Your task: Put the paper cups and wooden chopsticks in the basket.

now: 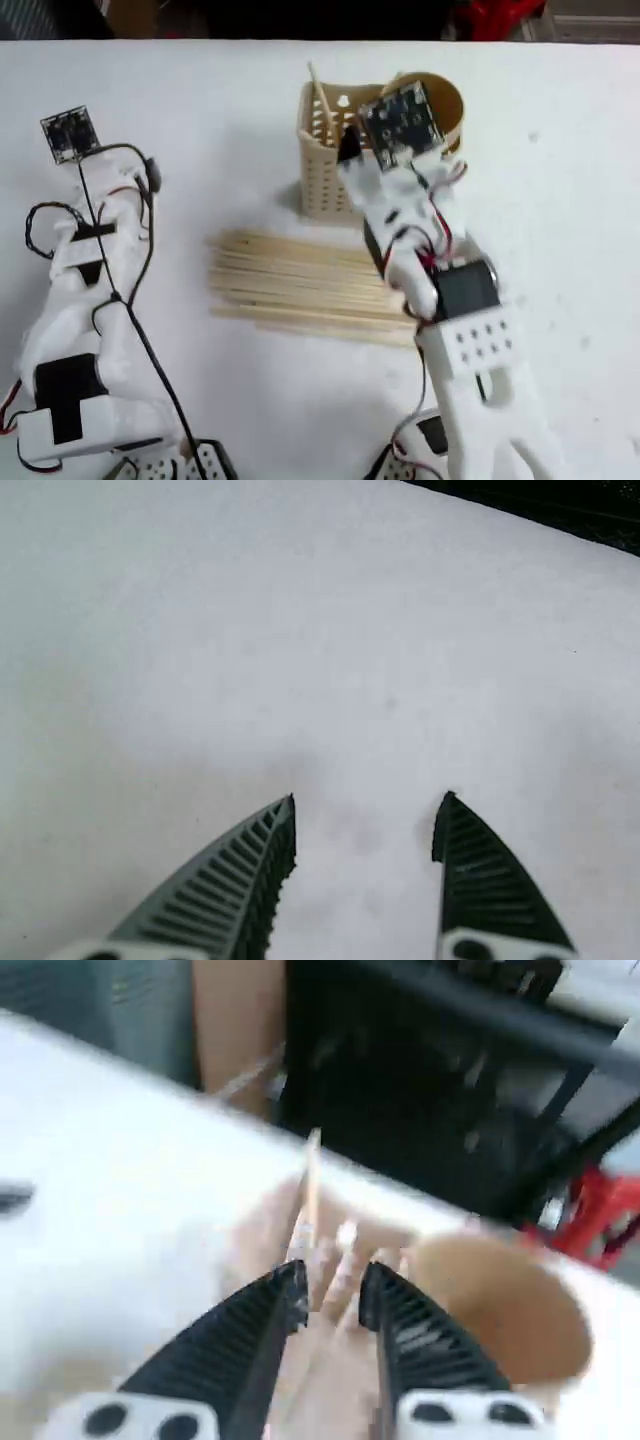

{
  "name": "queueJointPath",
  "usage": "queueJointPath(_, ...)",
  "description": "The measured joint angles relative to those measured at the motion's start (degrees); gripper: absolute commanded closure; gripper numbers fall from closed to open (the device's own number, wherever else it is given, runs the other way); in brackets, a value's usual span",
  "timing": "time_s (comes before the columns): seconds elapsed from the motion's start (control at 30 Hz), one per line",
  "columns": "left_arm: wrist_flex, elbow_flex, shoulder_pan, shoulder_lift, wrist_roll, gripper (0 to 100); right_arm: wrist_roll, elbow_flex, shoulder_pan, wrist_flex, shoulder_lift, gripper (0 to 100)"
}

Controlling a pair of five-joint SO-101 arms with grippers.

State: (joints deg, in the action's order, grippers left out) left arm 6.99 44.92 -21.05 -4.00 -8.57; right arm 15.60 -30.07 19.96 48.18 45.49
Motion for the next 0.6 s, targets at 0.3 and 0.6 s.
queueJointPath(0.3, 0.0, 0.0, 0.0, 0.0, 0.0, 77, 4.7, -9.8, 18.9, 15.6, -0.4, 90.7)
queueJointPath(0.6, 0.0, 0.0, 0.1, 0.0, 0.0, 77, 10.9, -24.7, 25.9, 4.7, -10.5, 90.6)
